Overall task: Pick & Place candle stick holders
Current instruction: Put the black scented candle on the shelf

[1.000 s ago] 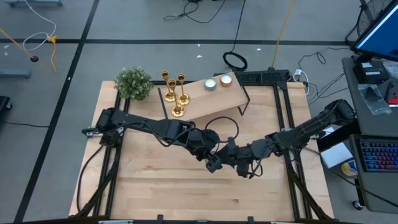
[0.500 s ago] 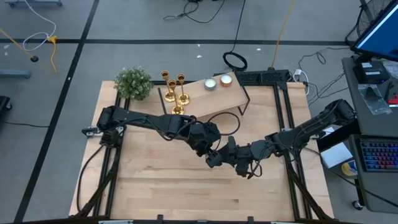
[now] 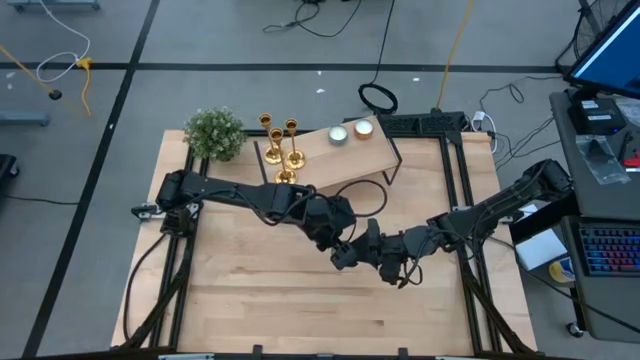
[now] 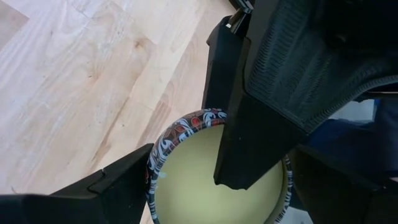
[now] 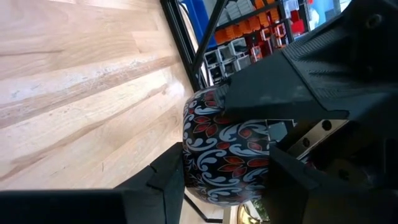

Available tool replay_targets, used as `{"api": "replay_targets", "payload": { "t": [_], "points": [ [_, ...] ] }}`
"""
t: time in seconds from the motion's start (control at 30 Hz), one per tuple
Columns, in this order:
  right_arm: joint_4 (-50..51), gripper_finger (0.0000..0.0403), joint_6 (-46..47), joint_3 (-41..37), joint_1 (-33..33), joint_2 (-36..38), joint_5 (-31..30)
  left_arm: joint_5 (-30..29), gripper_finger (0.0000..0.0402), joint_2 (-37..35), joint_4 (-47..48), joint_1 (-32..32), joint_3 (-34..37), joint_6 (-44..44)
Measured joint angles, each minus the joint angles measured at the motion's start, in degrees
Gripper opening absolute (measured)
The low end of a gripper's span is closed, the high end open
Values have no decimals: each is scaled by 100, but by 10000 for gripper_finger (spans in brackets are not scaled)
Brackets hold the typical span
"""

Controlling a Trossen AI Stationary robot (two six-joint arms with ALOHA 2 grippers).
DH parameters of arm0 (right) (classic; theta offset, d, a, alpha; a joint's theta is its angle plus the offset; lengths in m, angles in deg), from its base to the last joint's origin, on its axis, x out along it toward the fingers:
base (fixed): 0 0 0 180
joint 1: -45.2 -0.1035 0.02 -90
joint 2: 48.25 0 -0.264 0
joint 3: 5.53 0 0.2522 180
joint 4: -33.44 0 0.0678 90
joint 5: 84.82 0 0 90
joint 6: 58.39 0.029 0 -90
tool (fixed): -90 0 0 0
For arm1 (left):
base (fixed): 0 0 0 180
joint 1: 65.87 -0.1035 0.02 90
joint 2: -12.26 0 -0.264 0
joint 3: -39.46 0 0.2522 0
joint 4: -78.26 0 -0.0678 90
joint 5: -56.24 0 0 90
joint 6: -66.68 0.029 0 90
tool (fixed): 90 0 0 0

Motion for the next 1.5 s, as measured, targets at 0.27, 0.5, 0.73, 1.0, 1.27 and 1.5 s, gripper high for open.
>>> {"api": "replay_targets", "payload": {
  "t": [0.27, 0.5, 0.73, 1.0, 1.27, 1.5],
  "points": [
    [22, 157, 4, -4, -4, -7, -59, 216, 352, 0, -34, -2, 0, 43],
    [22, 154, 3, -5, -3, -9, -61, 269, 352, 0, -33, -4, 0, 205],
    [46, 154, 3, -11, 9, -22, -96, 245, 351, -2, 209, -75, -5, 463],
    [321, 154, 148, -17, 9, -24, -122, 269, 351, -16, 238, -229, -11, 614],
    [432, 154, 157, -22, 7, -28, -239, 392, 351, -28, 196, -362, -20, 843],
    [739, 151, 302, -22, 11, -28, -594, 407, 351, -173, 407, -489, -31, 1012]
  ]
}}
